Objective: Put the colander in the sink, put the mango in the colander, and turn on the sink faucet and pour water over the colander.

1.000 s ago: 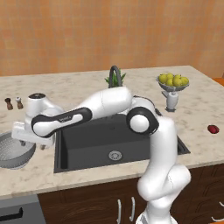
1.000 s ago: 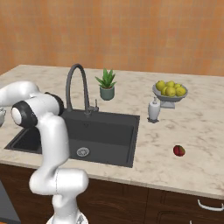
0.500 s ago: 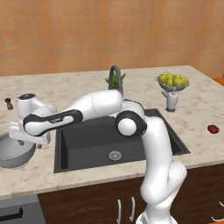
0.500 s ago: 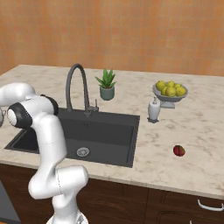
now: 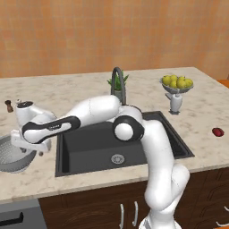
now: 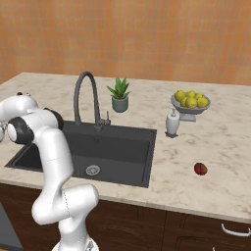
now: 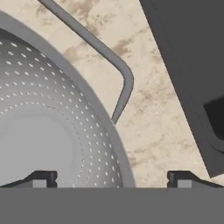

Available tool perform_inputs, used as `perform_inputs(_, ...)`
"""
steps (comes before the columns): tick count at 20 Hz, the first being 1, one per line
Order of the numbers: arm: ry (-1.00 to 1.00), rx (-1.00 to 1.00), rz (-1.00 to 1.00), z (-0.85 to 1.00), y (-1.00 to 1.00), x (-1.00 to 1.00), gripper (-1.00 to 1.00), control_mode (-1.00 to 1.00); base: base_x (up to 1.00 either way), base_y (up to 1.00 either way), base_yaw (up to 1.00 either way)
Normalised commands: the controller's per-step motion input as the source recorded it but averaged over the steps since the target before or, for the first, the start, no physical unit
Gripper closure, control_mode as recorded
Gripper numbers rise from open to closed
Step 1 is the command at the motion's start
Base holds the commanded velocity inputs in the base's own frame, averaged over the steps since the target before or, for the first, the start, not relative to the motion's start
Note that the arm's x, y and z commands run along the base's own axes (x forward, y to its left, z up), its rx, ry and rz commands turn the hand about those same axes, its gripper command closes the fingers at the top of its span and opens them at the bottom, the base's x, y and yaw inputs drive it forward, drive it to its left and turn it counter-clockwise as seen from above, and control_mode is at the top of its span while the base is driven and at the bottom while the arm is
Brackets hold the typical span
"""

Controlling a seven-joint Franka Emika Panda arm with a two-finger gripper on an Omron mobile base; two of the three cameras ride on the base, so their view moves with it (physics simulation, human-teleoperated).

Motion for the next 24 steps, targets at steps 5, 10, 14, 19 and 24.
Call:
perform_inputs(5,0.00,0.00,-0.01,-0.35,-0.25,-0.05,1.00,-1.00,0.00,0.00,0.00)
perform_inputs(10,-0.09,0.04,-0.01,-0.06,-0.30,-0.21,1.00,-1.00,0.00,0.00,0.00)
perform_inputs(14,-0.14,0.10,-0.05,0.04,-0.57,-0.47,1.00,-1.00,0.00,0.00,0.00)
perform_inputs(19,-0.08,0.19,-0.15,0.22,-0.96,-0.37,1.00,-1.00,0.00,0.00,0.00)
perform_inputs(24,0.00,0.22,-0.27,0.11,-1.00,0.00,1.00,-1.00,0.00,0.00,0.00)
